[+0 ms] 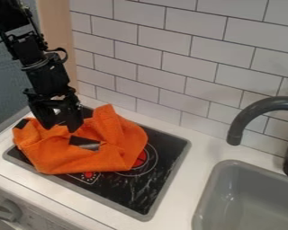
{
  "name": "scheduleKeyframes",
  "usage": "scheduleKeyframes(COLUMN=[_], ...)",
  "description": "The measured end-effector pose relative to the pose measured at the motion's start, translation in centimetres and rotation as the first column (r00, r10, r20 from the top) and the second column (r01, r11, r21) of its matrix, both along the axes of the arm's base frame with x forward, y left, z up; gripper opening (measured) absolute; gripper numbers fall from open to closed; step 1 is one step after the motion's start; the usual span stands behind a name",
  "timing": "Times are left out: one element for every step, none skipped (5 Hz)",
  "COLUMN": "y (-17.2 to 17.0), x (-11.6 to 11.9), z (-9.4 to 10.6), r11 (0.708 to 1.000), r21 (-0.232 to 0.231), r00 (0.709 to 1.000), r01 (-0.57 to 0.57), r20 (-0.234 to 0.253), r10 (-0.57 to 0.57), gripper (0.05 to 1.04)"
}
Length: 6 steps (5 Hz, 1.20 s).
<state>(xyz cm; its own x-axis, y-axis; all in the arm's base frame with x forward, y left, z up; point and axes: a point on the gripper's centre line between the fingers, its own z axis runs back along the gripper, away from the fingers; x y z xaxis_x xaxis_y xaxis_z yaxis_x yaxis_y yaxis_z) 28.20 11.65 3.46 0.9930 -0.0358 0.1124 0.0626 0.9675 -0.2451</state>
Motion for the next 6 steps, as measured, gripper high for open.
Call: scheduleKeyframes(y=[0.1, 0.4, 0.4, 0.1, -0.7, -0.8], x=[-0.3, -0.6, -0.6, -0.3, 0.0, 0.0], z=[-0.9, -1.8, -2.1, -2.4, -2.6, -2.6], r11=[1.000, 1.000, 1.000, 1.000, 1.000, 1.000], r21=[0.000, 0.011, 0.008, 0.021, 0.028, 0.026], r00=[0.999, 0.998, 0.997, 0.998, 0.999, 0.999], r01=[-0.009, -0.015, -0.018, -0.013, 0.009, 0.011], r20=[-0.031, -0.059, -0.069, -0.053, -0.050, -0.049], r10=[0.009, 0.016, 0.018, 0.014, -0.008, -0.010], gripper=[0.998, 0.998, 0.941, 0.629, 0.331, 0.129])
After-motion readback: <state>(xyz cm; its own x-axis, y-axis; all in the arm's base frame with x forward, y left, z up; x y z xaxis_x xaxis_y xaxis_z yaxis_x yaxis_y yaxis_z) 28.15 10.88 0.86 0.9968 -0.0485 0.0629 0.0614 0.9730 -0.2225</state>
